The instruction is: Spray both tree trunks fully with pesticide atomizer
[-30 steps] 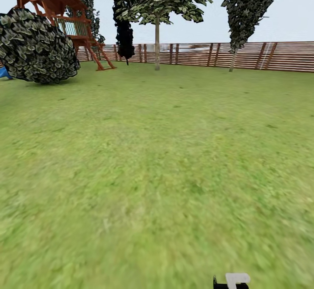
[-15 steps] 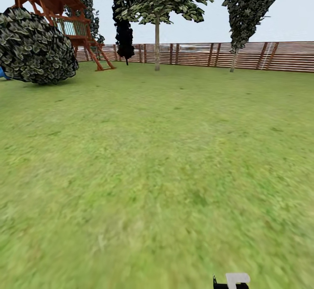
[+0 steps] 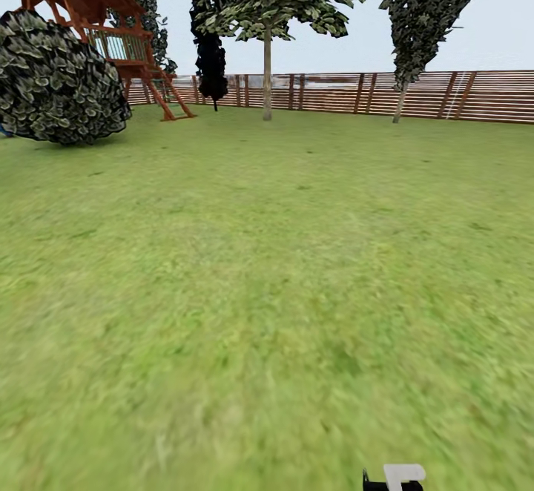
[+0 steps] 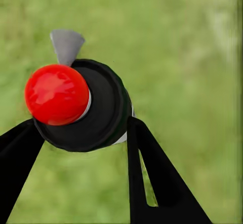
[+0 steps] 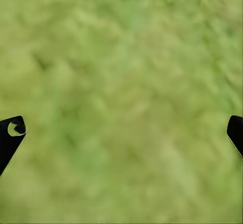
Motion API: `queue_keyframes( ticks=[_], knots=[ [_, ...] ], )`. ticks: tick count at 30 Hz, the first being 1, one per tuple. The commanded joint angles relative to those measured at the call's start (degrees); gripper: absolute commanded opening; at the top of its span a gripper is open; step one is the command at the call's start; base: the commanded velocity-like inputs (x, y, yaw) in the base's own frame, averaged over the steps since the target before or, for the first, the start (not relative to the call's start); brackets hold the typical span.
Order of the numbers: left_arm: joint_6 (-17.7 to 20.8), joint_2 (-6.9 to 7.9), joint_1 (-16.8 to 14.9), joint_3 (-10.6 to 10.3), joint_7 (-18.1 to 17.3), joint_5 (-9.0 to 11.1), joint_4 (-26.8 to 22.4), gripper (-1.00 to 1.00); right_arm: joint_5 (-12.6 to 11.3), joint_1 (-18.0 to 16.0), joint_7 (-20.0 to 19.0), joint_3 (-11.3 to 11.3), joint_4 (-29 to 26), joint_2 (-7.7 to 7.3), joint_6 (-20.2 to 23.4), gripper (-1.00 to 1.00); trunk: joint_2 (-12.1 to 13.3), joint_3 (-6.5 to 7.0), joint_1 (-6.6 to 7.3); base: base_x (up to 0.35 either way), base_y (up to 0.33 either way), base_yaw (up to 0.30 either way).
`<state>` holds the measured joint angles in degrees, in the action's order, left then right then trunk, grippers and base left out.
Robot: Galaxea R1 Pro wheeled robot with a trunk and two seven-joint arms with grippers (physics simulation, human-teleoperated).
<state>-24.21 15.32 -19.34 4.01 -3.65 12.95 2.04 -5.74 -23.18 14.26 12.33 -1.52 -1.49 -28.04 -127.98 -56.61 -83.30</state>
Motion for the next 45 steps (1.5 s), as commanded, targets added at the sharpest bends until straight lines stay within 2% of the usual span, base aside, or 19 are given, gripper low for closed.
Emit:
queue_keyframes(
  ticks=[1,45],
  knots=[
    [-0.3,0.00,-0.1,0.4,-0.4,0.2,0.2,-1.00,-0.6,0.0,0.1,0.5,0.0,0.00,-0.2,1.00,0.0,-0.05,-0.03,0.338,0.000,0.000],
    [-0.3,-0.29,-0.1,0.4,-0.4,0.1,0.2,-1.00,-0.6,0.0,0.1,0.5,0.0,0.00,-0.2,1.00,0.0,-0.05,-0.03,0.339,0.000,0.000]
  ],
)
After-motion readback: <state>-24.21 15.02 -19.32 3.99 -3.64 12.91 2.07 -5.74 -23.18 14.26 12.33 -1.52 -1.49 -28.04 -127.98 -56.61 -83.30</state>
